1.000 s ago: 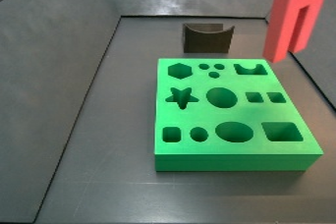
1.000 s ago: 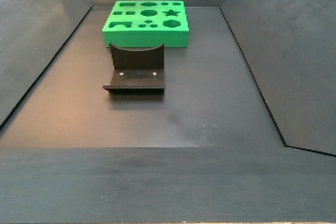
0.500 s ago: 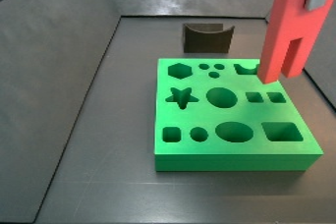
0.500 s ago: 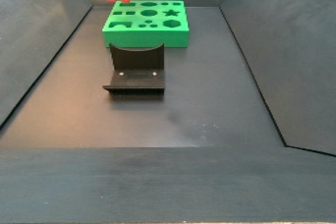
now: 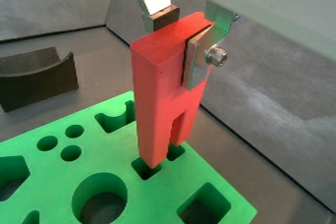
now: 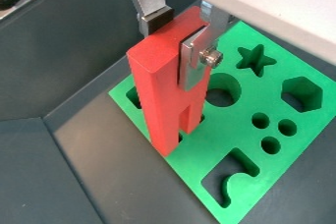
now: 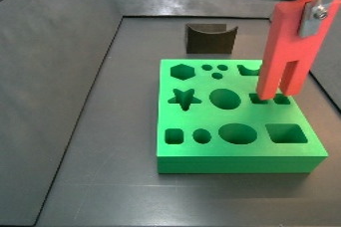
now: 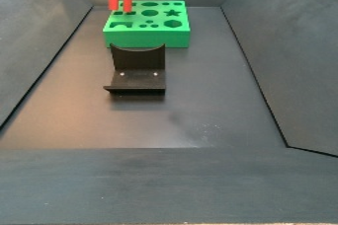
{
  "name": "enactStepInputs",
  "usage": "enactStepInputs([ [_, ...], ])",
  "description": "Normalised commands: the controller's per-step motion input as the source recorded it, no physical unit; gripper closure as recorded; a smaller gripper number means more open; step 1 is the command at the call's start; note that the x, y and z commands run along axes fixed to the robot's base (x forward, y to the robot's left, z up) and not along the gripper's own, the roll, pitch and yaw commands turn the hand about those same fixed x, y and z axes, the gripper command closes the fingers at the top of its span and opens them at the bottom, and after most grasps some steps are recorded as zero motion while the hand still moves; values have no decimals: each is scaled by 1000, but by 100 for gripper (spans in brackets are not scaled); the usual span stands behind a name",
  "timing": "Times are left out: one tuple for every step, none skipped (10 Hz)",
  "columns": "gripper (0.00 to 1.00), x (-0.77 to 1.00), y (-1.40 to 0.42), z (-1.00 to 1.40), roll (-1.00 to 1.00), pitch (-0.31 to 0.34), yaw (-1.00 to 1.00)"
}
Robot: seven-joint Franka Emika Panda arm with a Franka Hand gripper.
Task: Pick up the double-square object. Move up. Move to above the board. Insert the double-square object.
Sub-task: Insert the double-square object.
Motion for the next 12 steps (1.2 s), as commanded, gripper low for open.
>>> enactStepInputs([
  [100,-197,0,-294,110,57,0],
  [100,-160,-77,-397,91,47,0],
  [100,-46,-186,-466,40,39,0],
  [100,0,-229,-417,0,11,0],
  [100,23,-189,-517,87,33,0],
  [100,197,-46,-471,306,211,-14],
  [100,146,0,-283,310,284,-154],
  [100,31,29,-149,310,327,-171],
  [100,120,91,-260,251,319,-286],
  [100,146,0,-411,150,324,-174],
  [100,109,-111,-820,166,131,-6],
  [100,169,0,-560,51,309,-197],
])
